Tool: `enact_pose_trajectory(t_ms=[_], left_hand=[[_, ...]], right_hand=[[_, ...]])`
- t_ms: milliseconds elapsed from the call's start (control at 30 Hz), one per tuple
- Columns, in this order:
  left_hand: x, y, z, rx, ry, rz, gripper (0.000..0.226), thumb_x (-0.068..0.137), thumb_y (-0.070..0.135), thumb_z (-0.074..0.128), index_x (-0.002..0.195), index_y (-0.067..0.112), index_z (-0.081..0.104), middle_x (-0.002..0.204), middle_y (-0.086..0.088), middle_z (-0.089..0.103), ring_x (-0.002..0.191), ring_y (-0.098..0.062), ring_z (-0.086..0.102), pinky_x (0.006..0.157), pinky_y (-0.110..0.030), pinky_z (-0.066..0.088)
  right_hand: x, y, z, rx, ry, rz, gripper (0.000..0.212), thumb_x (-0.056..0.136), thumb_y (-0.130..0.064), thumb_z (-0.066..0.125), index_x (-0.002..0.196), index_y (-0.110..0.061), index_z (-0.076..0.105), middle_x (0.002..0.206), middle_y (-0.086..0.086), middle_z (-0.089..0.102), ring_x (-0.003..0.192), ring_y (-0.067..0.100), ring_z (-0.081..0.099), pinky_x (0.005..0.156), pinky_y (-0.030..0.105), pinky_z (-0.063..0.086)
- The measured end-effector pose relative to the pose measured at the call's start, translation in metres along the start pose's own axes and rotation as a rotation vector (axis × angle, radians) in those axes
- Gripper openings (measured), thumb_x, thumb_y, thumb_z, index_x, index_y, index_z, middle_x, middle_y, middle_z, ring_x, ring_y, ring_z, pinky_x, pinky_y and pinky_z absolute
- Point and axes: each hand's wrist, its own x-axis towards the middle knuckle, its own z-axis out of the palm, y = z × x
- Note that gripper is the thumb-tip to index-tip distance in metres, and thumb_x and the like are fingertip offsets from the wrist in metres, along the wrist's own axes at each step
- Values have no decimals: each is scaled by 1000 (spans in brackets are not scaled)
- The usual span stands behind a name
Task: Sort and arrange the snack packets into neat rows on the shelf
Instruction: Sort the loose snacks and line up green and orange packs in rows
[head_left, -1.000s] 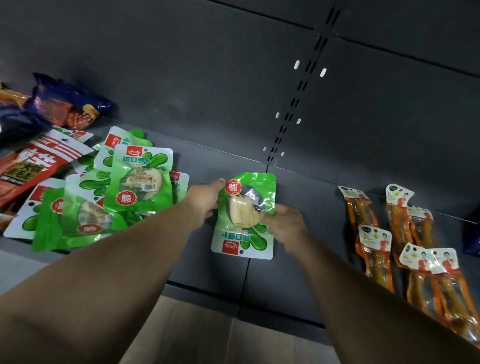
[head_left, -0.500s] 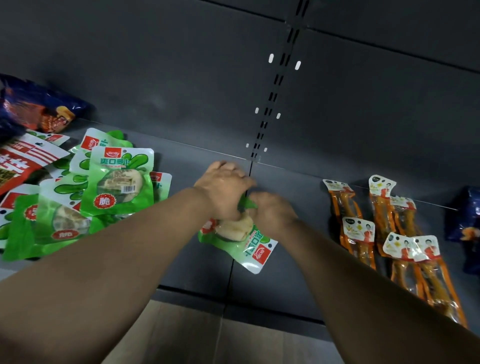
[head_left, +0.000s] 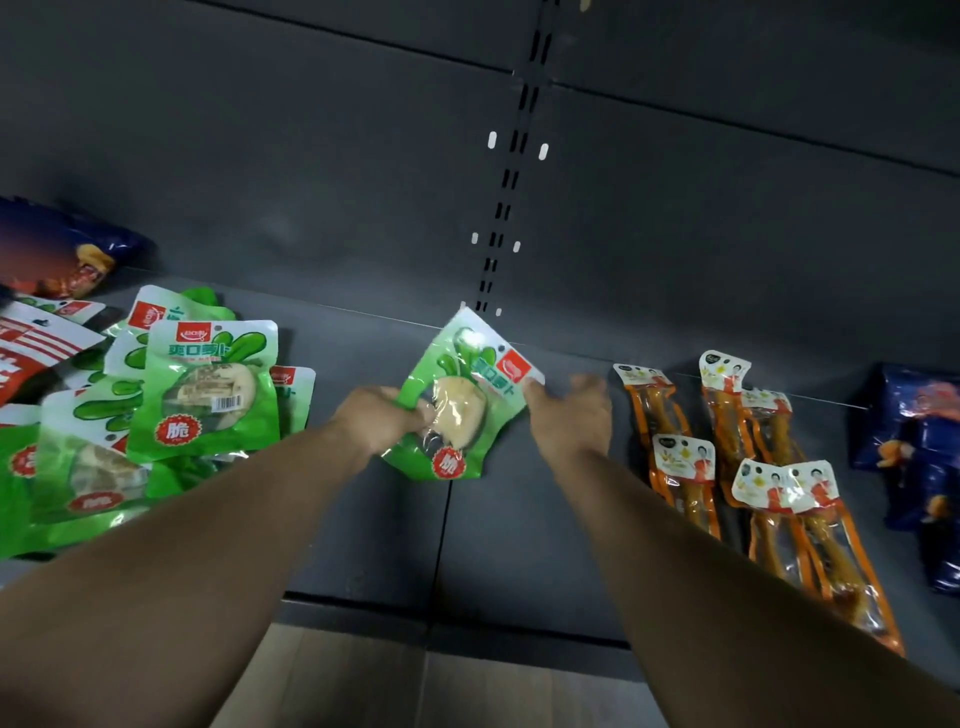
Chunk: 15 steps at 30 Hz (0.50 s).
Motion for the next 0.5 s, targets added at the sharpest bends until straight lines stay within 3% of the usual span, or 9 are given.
enact_pose_trajectory(t_ms=[67, 133, 200, 300, 433, 500], left_hand=[[-1, 0, 5, -211, 1, -19, 9, 85, 10, 69, 77, 12, 65, 53, 9, 64, 44, 0, 58, 45, -9, 45], [-4, 4, 12, -357, -38, -35, 6, 85, 8, 68, 80, 11, 66, 70, 0, 67, 49, -3, 62, 52, -14, 52], [-6, 7, 20, -441, -77, -44, 5, 86, 9, 68, 81, 12, 67, 78, -4, 69, 62, -14, 66, 67, -25, 55], [-11, 7, 31, -522, -98, -64, 1, 85, 10, 68, 84, 11, 67, 77, -4, 70, 67, -18, 66, 75, -31, 55], [-14, 4, 37, -541, -64, -65, 6, 86, 14, 68, 82, 10, 65, 77, -4, 69, 57, -9, 65, 59, -19, 55], [-14, 3, 37, -542, -47, -71, 6, 86, 15, 68, 84, 10, 66, 80, -5, 69, 60, -10, 65, 58, -18, 55]], right_hand=[[-3, 3, -1, 156, -77, 170, 66, 82, -41, 70, 131, -5, 46, 134, 10, 50, 122, 27, 49, 95, 30, 39], [-7, 5, 0, 286, -233, 226, 49, 81, -40, 72, 115, -8, 58, 114, 4, 60, 110, 24, 57, 92, 33, 45], [-10, 5, 0, 355, -386, 217, 24, 82, -34, 72, 92, -15, 61, 95, 1, 65, 94, 18, 63, 80, 33, 51], [-11, 4, 0, 447, -465, 220, 20, 82, -22, 73, 97, -15, 61, 93, 5, 68, 78, 15, 65, 66, 28, 54], [-6, 6, -1, 367, -439, 177, 32, 79, -13, 75, 107, -10, 60, 100, 9, 68, 81, 20, 66, 71, 32, 57], [-5, 8, 0, 343, -439, 160, 36, 78, -10, 76, 110, -8, 60, 105, 12, 68, 88, 23, 67, 74, 35, 57]])
